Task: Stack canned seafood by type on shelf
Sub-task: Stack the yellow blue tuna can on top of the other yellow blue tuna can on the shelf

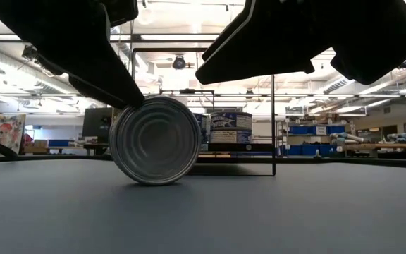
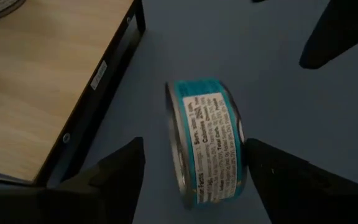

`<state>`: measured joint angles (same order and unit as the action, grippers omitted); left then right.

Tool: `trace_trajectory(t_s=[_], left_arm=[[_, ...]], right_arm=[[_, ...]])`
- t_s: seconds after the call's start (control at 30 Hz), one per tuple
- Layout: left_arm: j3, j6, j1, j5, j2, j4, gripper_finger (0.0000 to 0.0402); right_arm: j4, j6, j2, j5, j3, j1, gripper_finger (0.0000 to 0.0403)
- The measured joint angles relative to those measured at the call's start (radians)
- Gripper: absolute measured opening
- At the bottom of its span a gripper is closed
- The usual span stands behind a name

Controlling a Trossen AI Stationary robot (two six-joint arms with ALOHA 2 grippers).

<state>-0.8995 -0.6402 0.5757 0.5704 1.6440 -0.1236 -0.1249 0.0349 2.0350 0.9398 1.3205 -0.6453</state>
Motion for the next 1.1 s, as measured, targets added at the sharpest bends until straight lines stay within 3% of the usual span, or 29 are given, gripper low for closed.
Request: trace_trajectory(t_s=[0.23, 0.6, 0.7, 0.87, 1.1], left_arm=[[0.0, 0.01, -0.002, -0.007, 0.0, -0.011, 0.0266], [0.0, 0.144, 0.0, -0.046, -0.001, -0.023, 0.0149], [-0.018, 0.197, 0.009, -0.061, -0.002, -0.038, 0.0141], [-0.128, 0.302, 0.04, -0.059, -0.002, -0.136, 0.0141], [-0.359, 0.411, 0.083, 0.07, -0.002, -0.459, 0.0141]], right_arm=[[0.0, 0.0, 0.0, 0.0, 0.0, 0.0, 0.025], [-0.002, 0.0, 0.0, 0.0, 0.0, 0.0, 0.025], [-0.002, 0.0, 0.0, 0.0, 0.0, 0.0, 0.025], [-0.003, 0.0, 0.0, 0.0, 0.0, 0.0, 0.025], [-0.002, 0.0, -0.001, 0.01, 0.0, -0.007, 0.025]])
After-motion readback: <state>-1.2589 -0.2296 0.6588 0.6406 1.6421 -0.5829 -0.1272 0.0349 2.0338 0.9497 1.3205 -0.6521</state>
